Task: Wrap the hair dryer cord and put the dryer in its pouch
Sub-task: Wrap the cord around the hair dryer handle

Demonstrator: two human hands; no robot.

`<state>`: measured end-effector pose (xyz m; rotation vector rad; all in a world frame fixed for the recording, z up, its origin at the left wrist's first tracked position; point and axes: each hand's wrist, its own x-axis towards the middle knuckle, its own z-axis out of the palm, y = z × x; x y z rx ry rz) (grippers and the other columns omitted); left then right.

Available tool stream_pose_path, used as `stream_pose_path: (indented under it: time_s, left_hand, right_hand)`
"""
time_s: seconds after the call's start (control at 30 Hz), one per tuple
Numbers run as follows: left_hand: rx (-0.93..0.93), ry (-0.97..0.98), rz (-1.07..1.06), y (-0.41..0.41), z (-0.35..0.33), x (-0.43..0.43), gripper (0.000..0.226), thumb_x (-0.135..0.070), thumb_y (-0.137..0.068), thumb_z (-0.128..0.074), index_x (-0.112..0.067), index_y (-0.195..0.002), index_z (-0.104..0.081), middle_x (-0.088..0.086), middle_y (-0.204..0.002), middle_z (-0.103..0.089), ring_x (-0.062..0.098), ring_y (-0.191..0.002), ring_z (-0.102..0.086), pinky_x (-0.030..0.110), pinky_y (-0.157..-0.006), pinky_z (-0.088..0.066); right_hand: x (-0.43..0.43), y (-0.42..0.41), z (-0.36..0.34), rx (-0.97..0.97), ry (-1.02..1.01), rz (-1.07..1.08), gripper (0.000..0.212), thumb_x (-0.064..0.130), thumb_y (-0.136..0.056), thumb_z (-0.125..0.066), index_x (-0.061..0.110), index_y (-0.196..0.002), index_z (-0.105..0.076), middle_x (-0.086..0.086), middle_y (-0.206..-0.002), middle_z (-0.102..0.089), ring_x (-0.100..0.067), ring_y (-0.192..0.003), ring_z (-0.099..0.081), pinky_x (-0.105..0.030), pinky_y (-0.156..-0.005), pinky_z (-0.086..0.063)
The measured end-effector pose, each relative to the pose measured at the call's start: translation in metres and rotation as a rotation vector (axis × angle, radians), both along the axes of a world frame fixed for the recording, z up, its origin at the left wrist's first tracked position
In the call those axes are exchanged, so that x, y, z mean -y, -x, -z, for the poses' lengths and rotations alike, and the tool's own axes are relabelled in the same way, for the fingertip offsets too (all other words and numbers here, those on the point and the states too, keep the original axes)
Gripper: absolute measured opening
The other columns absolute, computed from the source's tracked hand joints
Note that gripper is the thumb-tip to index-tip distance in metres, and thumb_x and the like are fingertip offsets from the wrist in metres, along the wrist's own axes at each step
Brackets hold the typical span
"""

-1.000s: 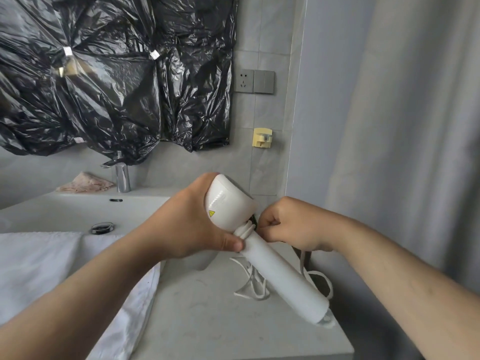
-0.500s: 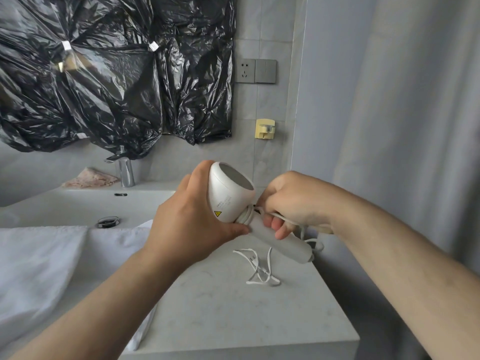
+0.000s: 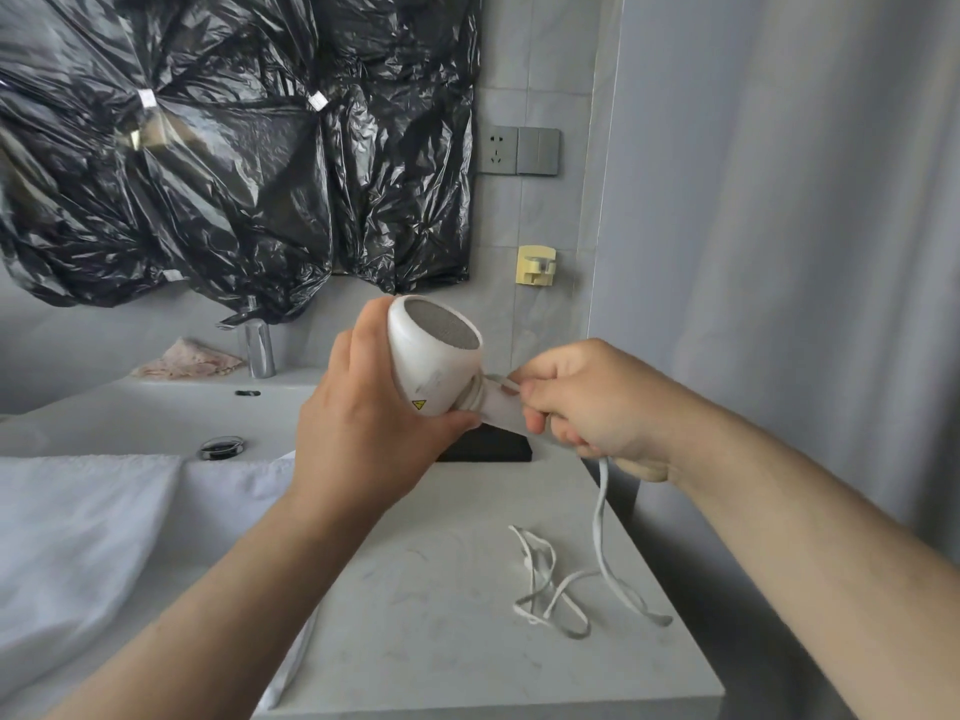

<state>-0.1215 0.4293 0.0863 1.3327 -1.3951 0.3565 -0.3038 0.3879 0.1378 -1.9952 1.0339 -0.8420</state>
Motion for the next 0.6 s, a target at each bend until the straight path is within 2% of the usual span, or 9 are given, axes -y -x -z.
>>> stream_pose_path:
  time_s: [0.07, 0.1, 0.2, 0.27, 0.3, 0.4, 0.47, 0.53, 0.6]
  left_hand:
    - [-0.096, 0.030, 0.064, 0.000, 0.002, 0.002, 0.094, -0.039, -0.053, -0.092, -0.039, -0.128, -0.035, -0.021, -0.116, -0.050, 0.007, -0.107, -0.047, 0.027, -0.084, -0.042]
    - [-0.137, 0.048, 0.111, 0.000, 0.004, 0.003, 0.088, -0.035, -0.055, -0.093, -0.044, -0.120, -0.034, -0.026, -0.110, -0.048, -0.001, -0.102, -0.047, 0.019, -0.082, -0.039]
    - [-0.204, 0.107, 0.205, -0.002, 0.010, 0.003, 0.081, -0.022, -0.059, -0.093, -0.048, -0.108, -0.034, -0.033, -0.106, -0.045, -0.024, -0.096, -0.044, -0.002, -0.078, -0.032]
    - [-0.178, 0.120, 0.212, -0.002, 0.011, 0.002, 0.080, -0.022, -0.060, -0.093, -0.049, -0.106, -0.034, -0.036, -0.106, -0.045, -0.026, -0.098, -0.043, -0.005, -0.077, -0.031]
    - [-0.156, 0.120, 0.207, -0.001, 0.011, 0.002, 0.081, -0.025, -0.060, -0.093, -0.050, -0.107, -0.031, -0.036, -0.106, -0.045, -0.024, -0.100, -0.043, -0.004, -0.078, -0.031]
    - [-0.125, 0.129, 0.209, -0.002, 0.011, 0.003, 0.084, -0.026, -0.061, -0.092, -0.045, -0.116, -0.031, -0.032, -0.109, -0.046, -0.020, -0.102, -0.045, -0.003, -0.080, -0.032]
    - [-0.121, 0.148, 0.219, -0.003, 0.012, 0.003, 0.084, -0.025, -0.061, -0.093, -0.043, -0.117, -0.033, -0.035, -0.110, -0.047, -0.020, -0.102, -0.046, -0.002, -0.081, -0.033]
    - [-0.115, 0.160, 0.214, -0.004, 0.012, 0.003, 0.084, -0.024, -0.061, -0.093, -0.047, -0.114, -0.032, -0.045, -0.109, -0.044, -0.022, -0.102, -0.045, -0.002, -0.081, -0.032]
    - [-0.115, 0.160, 0.200, -0.004, 0.013, 0.002, 0.086, -0.024, -0.060, -0.093, -0.053, -0.111, -0.031, -0.044, -0.111, -0.045, -0.018, -0.104, -0.047, -0.001, -0.082, -0.033]
  right_hand:
    - [0.000, -0.005, 0.011, 0.104, 0.068, 0.028, 0.029, 0.011, -0.095, -0.051, 0.005, -0.071, -0.066, -0.002, -0.054, -0.056, -0.011, -0.042, -0.031, -0.019, -0.039, -0.024]
    - [0.000, -0.007, 0.014, 0.161, 0.085, 0.040, 0.028, 0.012, -0.094, -0.052, 0.007, -0.073, -0.068, -0.002, -0.058, -0.060, -0.010, -0.042, -0.033, -0.019, -0.040, -0.026]
    - [0.001, -0.011, 0.021, 0.250, 0.105, 0.042, 0.024, 0.027, -0.088, -0.057, 0.010, -0.078, -0.072, -0.014, -0.070, -0.061, -0.011, -0.045, -0.035, -0.027, -0.049, -0.028]
    - [-0.002, -0.015, 0.024, 0.179, 0.173, 0.059, 0.032, 0.042, -0.076, -0.055, 0.015, -0.068, -0.069, -0.019, -0.061, -0.051, -0.011, -0.043, -0.031, -0.034, -0.055, -0.025]
    - [-0.003, -0.016, 0.024, 0.161, 0.202, 0.060, 0.033, 0.043, -0.076, -0.053, 0.015, -0.063, -0.065, -0.016, -0.055, -0.042, -0.009, -0.041, -0.027, -0.034, -0.055, -0.023]
    - [-0.005, -0.014, 0.021, 0.257, 0.137, -0.019, 0.037, 0.022, -0.091, -0.055, 0.012, -0.055, -0.056, -0.006, -0.052, -0.028, -0.007, -0.037, -0.019, -0.026, -0.045, -0.018]
    - [-0.007, -0.013, 0.016, 0.379, 0.012, -0.093, 0.031, 0.007, -0.095, -0.050, -0.003, -0.067, -0.056, -0.003, -0.054, -0.027, -0.006, -0.038, -0.016, -0.020, -0.039, -0.013]
    - [-0.007, -0.012, 0.014, 0.507, -0.150, -0.142, 0.024, 0.002, -0.096, -0.046, -0.019, -0.091, -0.057, -0.006, -0.060, -0.031, -0.007, -0.041, -0.017, -0.019, -0.039, -0.009]
    - [-0.006, -0.011, 0.013, 0.607, -0.317, -0.202, 0.029, 0.003, -0.096, -0.043, -0.016, -0.114, -0.055, -0.002, -0.060, -0.037, -0.005, -0.040, -0.018, -0.020, -0.039, -0.009]
